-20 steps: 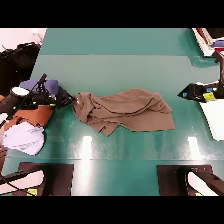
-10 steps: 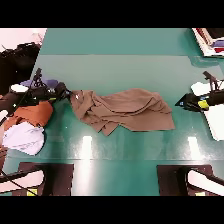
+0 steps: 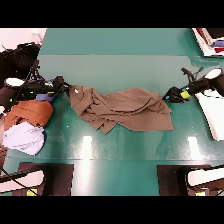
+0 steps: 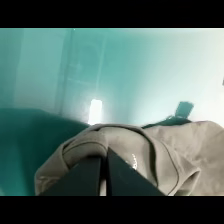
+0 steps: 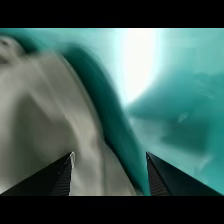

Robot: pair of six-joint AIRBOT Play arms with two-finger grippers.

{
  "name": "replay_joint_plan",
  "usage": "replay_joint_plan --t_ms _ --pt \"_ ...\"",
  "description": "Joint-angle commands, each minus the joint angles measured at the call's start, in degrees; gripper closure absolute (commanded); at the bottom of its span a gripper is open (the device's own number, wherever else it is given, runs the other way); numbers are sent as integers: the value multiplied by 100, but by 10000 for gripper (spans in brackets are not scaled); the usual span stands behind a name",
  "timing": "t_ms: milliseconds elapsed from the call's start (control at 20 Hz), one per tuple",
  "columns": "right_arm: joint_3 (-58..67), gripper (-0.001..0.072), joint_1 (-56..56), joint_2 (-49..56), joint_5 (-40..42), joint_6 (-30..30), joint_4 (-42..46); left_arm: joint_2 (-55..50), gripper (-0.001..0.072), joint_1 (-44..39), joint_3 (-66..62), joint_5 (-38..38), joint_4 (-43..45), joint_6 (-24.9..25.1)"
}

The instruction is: Fold the shirts.

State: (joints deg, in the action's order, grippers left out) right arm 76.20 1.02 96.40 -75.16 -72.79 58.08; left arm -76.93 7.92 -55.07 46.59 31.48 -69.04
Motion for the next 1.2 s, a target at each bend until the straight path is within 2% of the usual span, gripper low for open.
replay_joint_plan --t_ms 0,50,100,150,200,350,550,650,850,1150 --pt "601 273 -330 579 -142 140 -422 -2 677 4 -26 111 120 7" --pt "734 283 -417 660 -157 160 -461 -2 677 4 -26 144 125 7" --pt "831 363 -509 704 -151 216 -452 -2 677 4 -28 173 125 7" --pt "907 580 -592 715 -140 380 -450 -2 678 4 -28 219 125 7" --pt "977 692 -658 713 -114 498 -448 4 678 4 -35 286 125 4" --pt "1281 694 -708 535 -76 498 -444 245 679 4 -168 450 210 4" --pt "1845 694 -474 -459 20 496 -396 1357 679 4 -911 527 835 -22" --pt "2225 694 -284 -1147 4 492 -396 2020 679 4 -1633 706 1222 -149" --pt "2940 694 31 -2514 -52 468 -393 3014 679 4 -3263 1235 1403 -146" --pt "3320 694 407 -3980 -72 310 -369 3379 678 4 -5311 2013 1499 -516"
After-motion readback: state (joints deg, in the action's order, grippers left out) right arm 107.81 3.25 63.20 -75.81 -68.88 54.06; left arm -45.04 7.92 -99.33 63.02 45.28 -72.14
